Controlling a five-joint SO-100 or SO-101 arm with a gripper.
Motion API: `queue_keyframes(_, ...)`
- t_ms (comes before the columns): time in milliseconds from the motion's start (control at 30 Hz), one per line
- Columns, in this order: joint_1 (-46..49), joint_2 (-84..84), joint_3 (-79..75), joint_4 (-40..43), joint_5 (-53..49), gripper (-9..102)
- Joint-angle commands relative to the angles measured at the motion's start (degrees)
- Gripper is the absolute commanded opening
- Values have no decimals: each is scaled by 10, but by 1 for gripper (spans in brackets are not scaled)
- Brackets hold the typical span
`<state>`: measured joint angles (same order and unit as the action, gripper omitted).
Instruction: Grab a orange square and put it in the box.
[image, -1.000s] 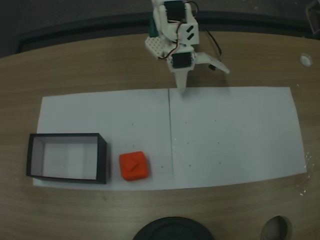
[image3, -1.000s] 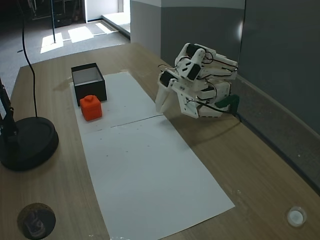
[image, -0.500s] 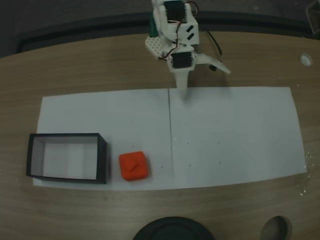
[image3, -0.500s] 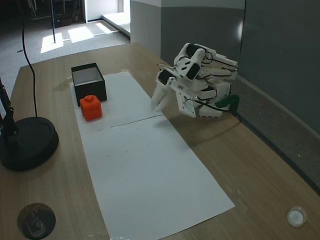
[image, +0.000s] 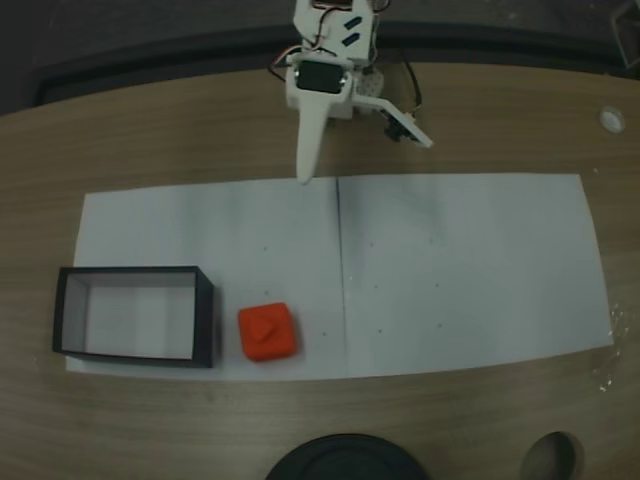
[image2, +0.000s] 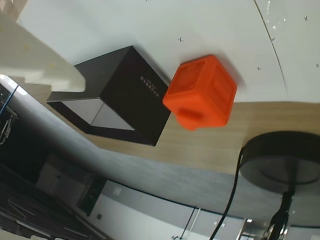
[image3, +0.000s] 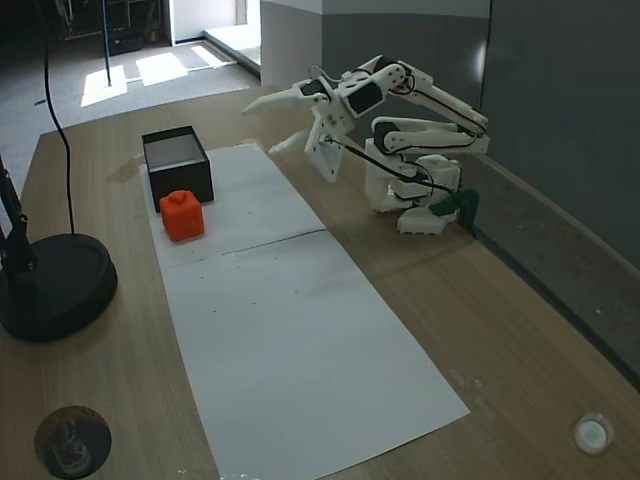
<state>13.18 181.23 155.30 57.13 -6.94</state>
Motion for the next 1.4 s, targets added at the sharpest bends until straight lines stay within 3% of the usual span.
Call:
queue_keyframes(0,-8,-125,-101,-15,-6,31)
queue_keyframes(167,-4,-403,-277,4,-10,33)
queue_keyframes(300,-2,-625,-442,84,-26,41)
queue_keyframes(533,60,-887,-692,147,-30,41)
queue_keyframes(800,59,-1024,-866,205,-32,41)
queue_keyframes(1367,18,-1163,-916,183,-32,41)
